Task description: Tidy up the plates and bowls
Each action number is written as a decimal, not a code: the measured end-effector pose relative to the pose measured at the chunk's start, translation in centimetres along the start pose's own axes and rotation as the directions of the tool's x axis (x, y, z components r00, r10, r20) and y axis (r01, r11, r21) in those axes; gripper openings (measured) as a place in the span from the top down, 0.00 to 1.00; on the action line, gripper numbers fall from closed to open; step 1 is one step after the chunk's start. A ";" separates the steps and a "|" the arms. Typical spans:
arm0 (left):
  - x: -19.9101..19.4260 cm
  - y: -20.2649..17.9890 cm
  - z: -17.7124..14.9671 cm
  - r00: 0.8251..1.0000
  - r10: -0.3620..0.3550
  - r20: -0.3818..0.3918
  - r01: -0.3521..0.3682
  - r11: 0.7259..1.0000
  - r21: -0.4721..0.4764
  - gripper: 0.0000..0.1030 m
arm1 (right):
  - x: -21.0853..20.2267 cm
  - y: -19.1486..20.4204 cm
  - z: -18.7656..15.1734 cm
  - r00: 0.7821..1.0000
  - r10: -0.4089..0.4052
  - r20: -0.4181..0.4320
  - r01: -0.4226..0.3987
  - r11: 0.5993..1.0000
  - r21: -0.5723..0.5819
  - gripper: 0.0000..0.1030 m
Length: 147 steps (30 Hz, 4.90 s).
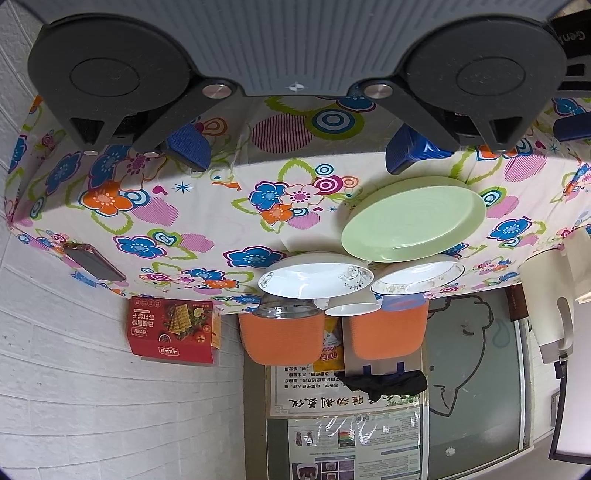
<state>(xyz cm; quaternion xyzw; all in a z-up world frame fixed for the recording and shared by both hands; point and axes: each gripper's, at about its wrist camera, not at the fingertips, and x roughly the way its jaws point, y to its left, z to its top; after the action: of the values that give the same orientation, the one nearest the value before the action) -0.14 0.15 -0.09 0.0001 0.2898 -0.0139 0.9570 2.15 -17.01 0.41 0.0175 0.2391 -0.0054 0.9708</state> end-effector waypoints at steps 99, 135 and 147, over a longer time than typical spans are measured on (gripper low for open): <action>16.5 14.0 11.7 0.967 0.032 -0.251 -0.054 0.995 -0.083 0.43 | 16.3 14.8 4.8 0.874 0.435 -0.217 -0.477 0.853 -0.212 0.14; 12.1 14.5 13.7 0.990 0.041 -0.135 -0.061 0.987 -0.147 0.31 | 12.8 3.8 11.4 0.928 0.356 -0.109 -0.368 0.922 -0.120 0.15; 10.1 11.1 13.9 0.991 0.096 -0.096 -0.101 0.993 -0.053 0.31 | 13.8 0.6 9.3 0.979 0.186 -0.083 -0.201 0.947 -0.251 0.15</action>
<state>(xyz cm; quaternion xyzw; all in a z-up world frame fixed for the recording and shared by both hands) 16.33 10.84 5.79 -0.0126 0.3343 0.0418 0.9414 18.68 -16.74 2.26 -0.0853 0.2632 0.1216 0.9532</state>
